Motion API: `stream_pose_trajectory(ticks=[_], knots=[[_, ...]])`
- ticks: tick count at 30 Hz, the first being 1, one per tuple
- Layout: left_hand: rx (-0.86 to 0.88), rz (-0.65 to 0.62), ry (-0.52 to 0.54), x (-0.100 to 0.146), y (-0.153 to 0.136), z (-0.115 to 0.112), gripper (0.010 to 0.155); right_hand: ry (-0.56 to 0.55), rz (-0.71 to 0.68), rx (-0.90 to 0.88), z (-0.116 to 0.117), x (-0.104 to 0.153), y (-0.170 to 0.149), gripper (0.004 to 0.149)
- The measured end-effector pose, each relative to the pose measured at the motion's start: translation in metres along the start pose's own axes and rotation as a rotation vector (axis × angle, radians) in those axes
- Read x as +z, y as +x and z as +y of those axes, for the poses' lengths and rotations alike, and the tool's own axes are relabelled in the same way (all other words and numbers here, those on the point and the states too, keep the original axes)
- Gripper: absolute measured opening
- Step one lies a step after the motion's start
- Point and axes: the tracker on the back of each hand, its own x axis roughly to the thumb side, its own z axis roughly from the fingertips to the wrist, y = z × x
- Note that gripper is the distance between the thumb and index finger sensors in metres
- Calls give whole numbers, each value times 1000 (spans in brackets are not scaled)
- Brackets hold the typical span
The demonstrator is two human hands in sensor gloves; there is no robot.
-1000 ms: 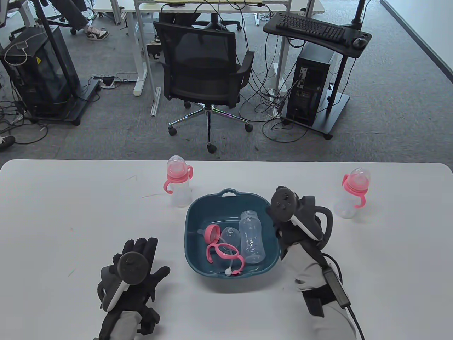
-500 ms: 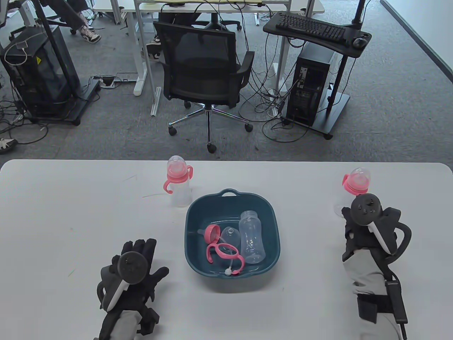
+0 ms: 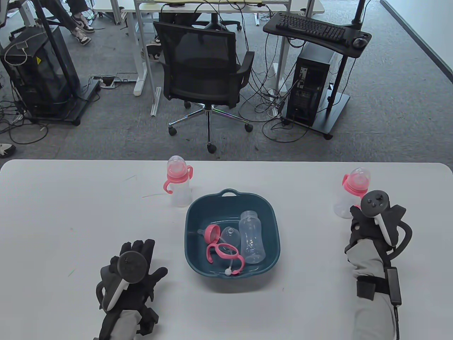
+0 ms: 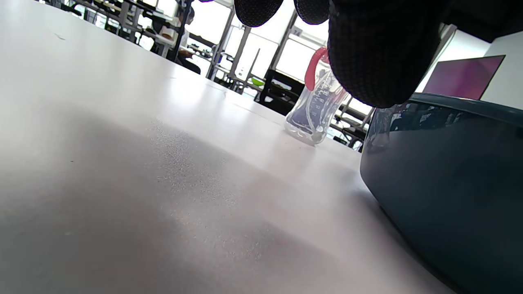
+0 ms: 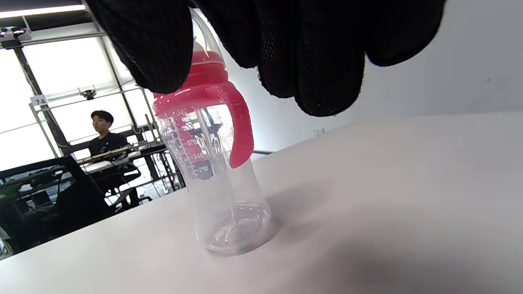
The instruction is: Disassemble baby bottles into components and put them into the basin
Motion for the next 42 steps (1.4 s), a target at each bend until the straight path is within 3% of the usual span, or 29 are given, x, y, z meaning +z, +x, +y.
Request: stream_pose_trajectory(ticks=[11,26,35,42], knots=[[-14,28,7,0,-2,3,84,10,58,-8,23,-33,0,62],[-30,35,6,-1,-4,4,84,-100,21,-39,23,-34,-5,45],[-17,-10,26,1,2,7,84,-194,-105,-79,-5,-10,0,46],[20,-156,81,10,27,17,84,-316,-272,-137,-51,39,17,45]])
